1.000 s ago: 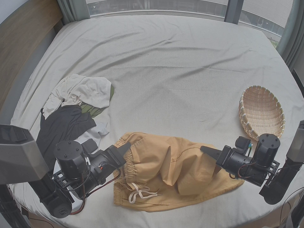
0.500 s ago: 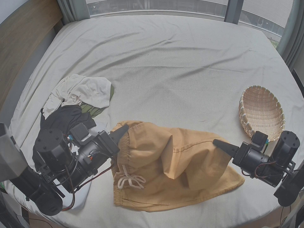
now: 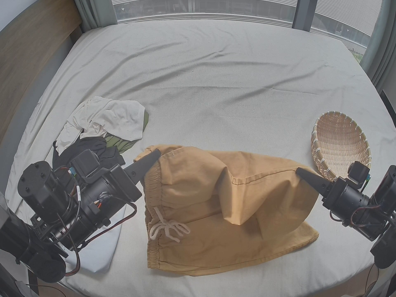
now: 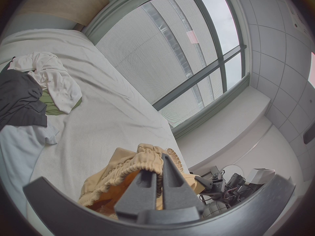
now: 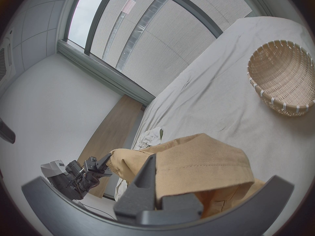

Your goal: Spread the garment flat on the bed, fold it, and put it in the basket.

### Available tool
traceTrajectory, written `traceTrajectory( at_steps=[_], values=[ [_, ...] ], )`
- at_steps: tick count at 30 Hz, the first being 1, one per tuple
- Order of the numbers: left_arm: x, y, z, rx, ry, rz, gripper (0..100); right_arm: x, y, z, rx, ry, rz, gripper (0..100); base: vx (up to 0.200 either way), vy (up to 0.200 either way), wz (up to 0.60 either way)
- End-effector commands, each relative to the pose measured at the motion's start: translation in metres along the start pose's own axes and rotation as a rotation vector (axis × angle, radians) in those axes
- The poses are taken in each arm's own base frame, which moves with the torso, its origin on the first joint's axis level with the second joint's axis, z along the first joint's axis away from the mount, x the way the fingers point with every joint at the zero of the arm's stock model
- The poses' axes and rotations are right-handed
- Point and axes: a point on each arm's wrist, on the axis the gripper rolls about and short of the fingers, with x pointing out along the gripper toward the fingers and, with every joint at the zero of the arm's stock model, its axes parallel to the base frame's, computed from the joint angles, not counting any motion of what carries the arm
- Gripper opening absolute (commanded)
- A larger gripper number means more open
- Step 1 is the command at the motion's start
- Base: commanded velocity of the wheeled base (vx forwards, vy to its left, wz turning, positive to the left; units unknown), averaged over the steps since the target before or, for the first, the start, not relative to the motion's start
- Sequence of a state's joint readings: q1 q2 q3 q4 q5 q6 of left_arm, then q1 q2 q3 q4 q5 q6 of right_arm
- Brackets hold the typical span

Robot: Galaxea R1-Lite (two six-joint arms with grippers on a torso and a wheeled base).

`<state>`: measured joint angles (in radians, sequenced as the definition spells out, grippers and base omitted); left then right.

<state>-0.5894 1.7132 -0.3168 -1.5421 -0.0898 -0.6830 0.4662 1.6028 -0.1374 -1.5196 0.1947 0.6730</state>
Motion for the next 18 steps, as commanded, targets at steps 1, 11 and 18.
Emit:
traceTrajectory(
  at_steps=[1,11,18],
  values=[
    [-0.002,0.000,0.002,0.000,-0.008,0.003,0,-0.001,0.000,0.003,-0.019,-0.014,-0.002,0,0.000,0.000,0.00],
    [-0.007,0.015,0.006,0.091,-0.014,0.061,0,-0.005,-0.012,0.012,-0.057,-0.045,-0.040,0,0.000,0.000,0.00],
    [-0.009,0.023,0.014,0.109,-0.044,0.098,0,-0.010,-0.022,0.021,-0.063,-0.067,-0.062,0,0.000,0.000,0.00]
  ],
)
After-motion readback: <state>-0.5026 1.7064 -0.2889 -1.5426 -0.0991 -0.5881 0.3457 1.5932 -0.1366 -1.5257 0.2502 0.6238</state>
